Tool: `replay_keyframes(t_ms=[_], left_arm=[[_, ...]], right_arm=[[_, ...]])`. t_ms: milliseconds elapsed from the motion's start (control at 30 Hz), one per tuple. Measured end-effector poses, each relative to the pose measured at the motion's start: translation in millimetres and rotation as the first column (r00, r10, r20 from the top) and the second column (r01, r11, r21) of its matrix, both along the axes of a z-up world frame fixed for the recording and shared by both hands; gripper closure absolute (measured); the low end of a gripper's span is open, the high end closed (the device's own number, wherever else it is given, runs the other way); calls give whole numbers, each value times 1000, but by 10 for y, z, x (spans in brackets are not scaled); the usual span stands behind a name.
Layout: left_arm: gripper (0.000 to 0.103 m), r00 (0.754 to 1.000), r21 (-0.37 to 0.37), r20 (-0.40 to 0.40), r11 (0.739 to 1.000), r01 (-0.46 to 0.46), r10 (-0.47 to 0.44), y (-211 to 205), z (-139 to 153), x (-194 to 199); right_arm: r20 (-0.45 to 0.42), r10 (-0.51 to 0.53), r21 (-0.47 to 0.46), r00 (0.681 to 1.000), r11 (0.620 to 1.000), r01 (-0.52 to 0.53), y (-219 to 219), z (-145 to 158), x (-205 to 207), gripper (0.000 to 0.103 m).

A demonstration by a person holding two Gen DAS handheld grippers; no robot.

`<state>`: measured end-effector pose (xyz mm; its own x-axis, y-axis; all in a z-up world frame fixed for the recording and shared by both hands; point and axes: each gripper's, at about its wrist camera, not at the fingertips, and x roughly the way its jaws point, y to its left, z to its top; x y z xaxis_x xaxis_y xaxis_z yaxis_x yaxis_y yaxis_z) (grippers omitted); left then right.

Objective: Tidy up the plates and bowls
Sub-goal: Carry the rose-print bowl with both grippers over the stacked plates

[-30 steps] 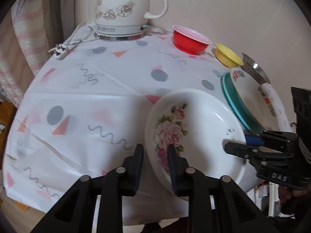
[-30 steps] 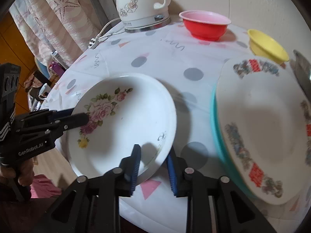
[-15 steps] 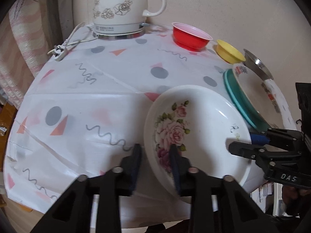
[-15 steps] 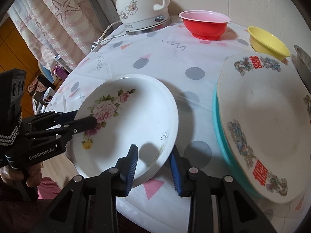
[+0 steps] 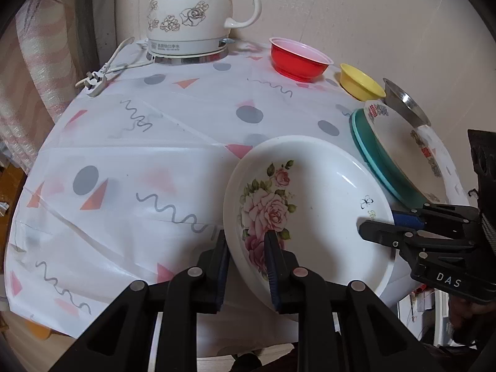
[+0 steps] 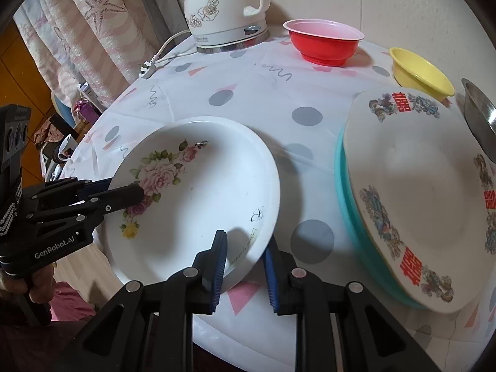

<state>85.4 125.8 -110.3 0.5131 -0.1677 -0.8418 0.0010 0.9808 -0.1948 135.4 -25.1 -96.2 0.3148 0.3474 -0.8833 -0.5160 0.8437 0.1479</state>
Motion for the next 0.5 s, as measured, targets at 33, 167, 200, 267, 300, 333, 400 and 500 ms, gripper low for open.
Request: replay_keyframes(t_ms=[33, 167, 200, 267, 300, 333, 400, 500], left_arm=[[81, 1000, 3, 11, 1000, -3, 2, -5, 23, -15], [81, 999, -13, 38, 1000, -4, 5, 10, 75, -44], [81, 999, -15, 35, 1000, -6, 6, 12, 67, -44], [81, 999, -32, 29, 999, -15, 16, 21, 55, -50], [81, 999, -27, 32, 999, -18, 19, 15, 69, -59], [81, 999, -20, 38, 1000, -21, 22, 12, 88, -66], [81, 999, -28, 46, 999, -26, 27, 15, 119, -71], [81, 997, -13, 75, 999, -31, 32, -19, 211, -87]], right_arm=[[-4, 0, 0, 1000, 1000, 0, 1, 5, 0, 80], [0, 13, 12, 1000, 1000, -13, -17, 37, -23, 80], [0, 19, 12, 1000, 1000, -18, -21, 36, -27, 80], [-5, 24, 5, 1000, 1000, -24, -23, 24, -31, 80], [-1, 27, 9, 1000, 1000, -27, -26, 41, -44, 80], [3, 32, 17, 999, 999, -32, -33, 64, -53, 80], [16, 46, 25, 999, 999, -47, -44, 113, -65, 80], [33, 51, 39, 998, 998, -52, -65, 185, -61, 80]])
